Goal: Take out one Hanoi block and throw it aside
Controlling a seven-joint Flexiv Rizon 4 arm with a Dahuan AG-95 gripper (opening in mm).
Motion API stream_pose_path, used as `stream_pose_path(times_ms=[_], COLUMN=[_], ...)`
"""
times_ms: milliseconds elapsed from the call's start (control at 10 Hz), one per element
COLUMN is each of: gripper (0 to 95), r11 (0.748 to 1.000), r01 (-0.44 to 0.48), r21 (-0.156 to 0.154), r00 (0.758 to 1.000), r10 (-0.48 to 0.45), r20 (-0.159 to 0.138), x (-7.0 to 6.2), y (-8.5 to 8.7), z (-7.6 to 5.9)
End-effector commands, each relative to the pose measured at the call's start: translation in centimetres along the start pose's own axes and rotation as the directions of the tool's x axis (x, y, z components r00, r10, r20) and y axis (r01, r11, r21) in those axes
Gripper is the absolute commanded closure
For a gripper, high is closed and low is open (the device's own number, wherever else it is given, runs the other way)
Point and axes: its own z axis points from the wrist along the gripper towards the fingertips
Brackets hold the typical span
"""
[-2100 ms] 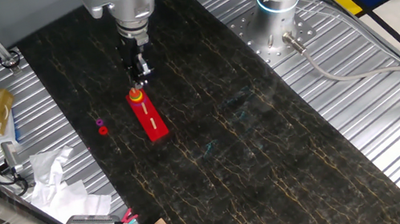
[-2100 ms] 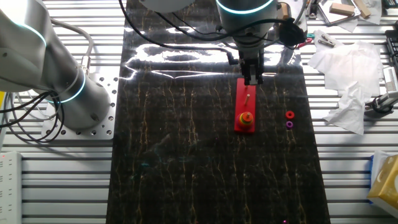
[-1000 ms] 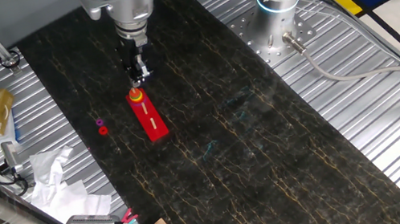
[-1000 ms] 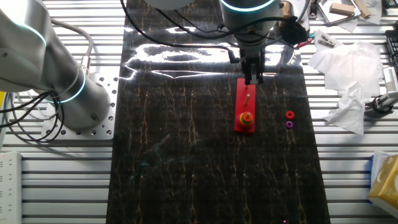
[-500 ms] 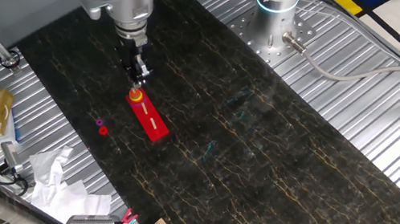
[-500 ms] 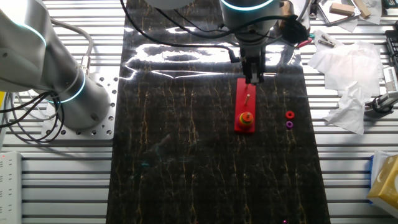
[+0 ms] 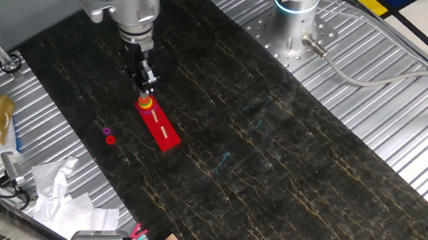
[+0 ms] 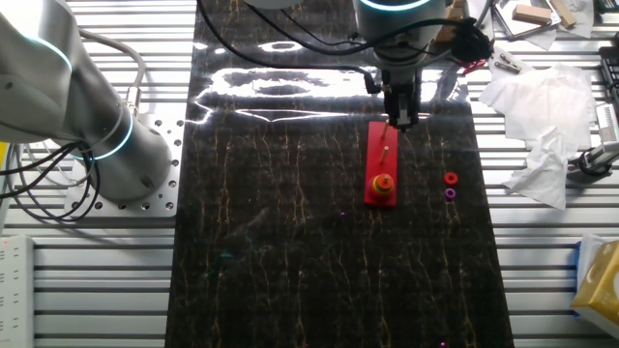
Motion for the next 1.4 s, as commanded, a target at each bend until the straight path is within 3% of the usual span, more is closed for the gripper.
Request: stream_pose_path(times_ms=[100, 200, 400, 800, 1100, 1200, 1400], gripper=[76.0, 57.0, 57.0, 57.0, 57.0, 38.0, 38.0], r11=[1.000, 1.000, 1.000, 0.999, 0.998, 0.998, 0.998], r01=[0.004, 0.006, 0.010, 0.006, 0.023, 0.023, 0.017], r21=[-0.006, -0.007, -0.009, -0.035, -0.050, -0.050, -0.054], r00=[1.000, 1.000, 1.000, 0.999, 0.995, 0.993, 0.990], r10=[-0.004, -0.006, -0.010, -0.008, -0.028, -0.029, -0.025], r20=[-0.001, 0.000, -0.005, -0.046, -0.095, -0.116, -0.136], x=[-0.1, -0.1, -0.1, -0.2, -0.4, -0.6, -0.7], y=[0.0, -0.1, -0.1, -0.4, -0.9, -1.0, -1.1], z=[0.2, 0.2, 0.1, 0.7, 1.3, 1.5, 1.9])
